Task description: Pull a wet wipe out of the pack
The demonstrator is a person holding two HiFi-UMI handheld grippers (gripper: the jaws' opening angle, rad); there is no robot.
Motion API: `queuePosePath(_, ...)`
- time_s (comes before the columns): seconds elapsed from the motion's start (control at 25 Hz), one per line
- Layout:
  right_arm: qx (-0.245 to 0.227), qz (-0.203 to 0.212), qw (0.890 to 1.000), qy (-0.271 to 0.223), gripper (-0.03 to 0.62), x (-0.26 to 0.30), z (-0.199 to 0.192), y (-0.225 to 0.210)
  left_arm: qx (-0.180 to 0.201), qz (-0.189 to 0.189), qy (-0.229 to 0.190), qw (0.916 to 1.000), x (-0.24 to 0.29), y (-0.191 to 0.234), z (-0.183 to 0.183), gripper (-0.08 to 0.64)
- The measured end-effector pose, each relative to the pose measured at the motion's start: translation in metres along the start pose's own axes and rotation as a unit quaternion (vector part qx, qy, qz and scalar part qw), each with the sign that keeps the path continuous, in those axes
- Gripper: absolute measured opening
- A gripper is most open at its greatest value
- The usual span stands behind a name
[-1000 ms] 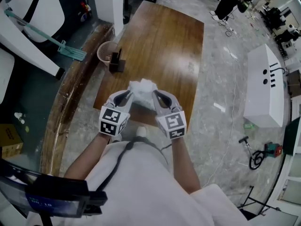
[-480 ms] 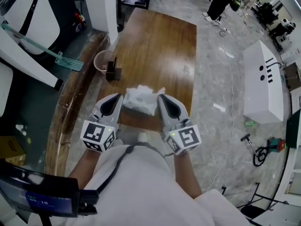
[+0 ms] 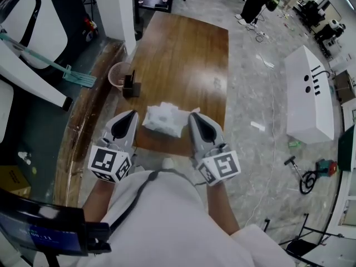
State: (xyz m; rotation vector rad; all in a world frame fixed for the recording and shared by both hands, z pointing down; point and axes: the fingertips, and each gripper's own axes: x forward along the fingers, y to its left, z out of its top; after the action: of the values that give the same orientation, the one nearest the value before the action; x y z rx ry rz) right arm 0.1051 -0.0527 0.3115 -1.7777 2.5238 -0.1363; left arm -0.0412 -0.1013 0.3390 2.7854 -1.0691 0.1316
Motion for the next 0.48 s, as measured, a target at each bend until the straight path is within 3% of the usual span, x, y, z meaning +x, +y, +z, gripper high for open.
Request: queuePosePath(0.48, -0.001, 0.002, 1.000, 0.002, 0.009, -0.0028, -0.0035, 0.0002, -0.003, -0.004, 0.007, 1.0000, 0.0028, -0.0066, -0.0087, 0.005)
